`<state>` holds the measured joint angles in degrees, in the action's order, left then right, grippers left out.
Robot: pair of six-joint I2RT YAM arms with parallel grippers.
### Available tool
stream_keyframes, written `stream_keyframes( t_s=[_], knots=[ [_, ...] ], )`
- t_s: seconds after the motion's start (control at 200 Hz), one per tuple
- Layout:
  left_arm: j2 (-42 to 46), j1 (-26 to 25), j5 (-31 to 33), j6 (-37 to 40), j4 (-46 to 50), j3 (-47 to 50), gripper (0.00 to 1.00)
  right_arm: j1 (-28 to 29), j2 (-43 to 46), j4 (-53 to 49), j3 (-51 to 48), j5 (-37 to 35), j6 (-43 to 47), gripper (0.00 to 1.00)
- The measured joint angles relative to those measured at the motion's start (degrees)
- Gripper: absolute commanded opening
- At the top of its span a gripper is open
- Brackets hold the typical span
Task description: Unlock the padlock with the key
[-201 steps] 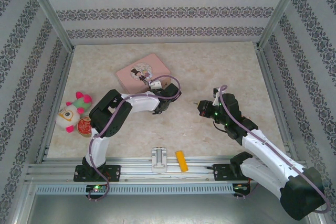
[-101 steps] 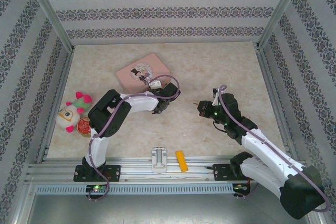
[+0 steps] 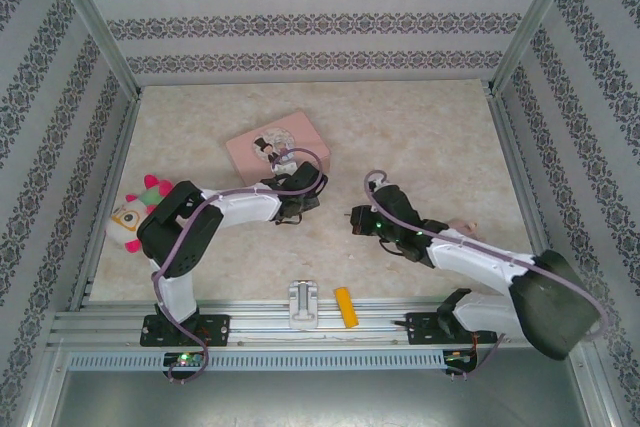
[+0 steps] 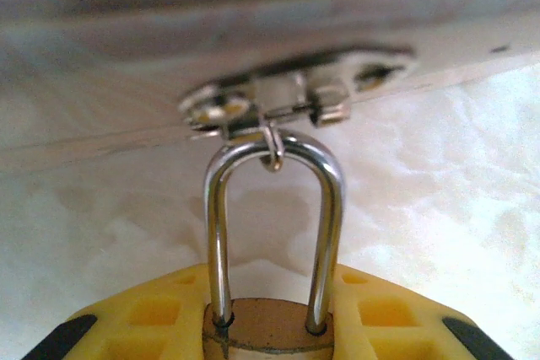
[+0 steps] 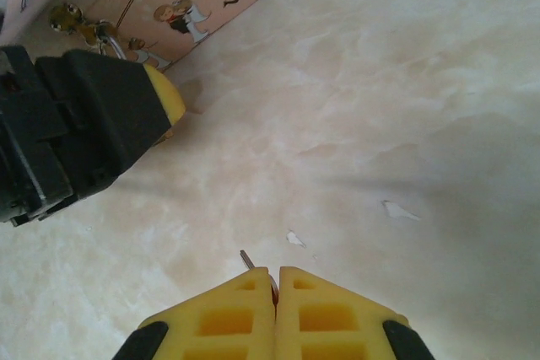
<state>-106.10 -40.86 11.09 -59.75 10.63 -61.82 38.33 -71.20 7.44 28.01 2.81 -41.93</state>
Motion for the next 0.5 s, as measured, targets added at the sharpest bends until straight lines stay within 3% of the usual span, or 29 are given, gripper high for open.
stream_keyframes(
  t_s=[0.205, 0.5],
  knots=[
    [0.4, 0.4, -4.6, -2.5, -1.5, 0.0, 0.03, 2.9, -8.5, 10.7, 0.3, -1.1, -0.9, 0.0],
    [1.0, 2.7, -12.4, -8.3, -8.4, 2.5, 0.0, 3.8, -13.6, 24.7, 0.0, -3.8, -1.5, 0.0]
  ],
)
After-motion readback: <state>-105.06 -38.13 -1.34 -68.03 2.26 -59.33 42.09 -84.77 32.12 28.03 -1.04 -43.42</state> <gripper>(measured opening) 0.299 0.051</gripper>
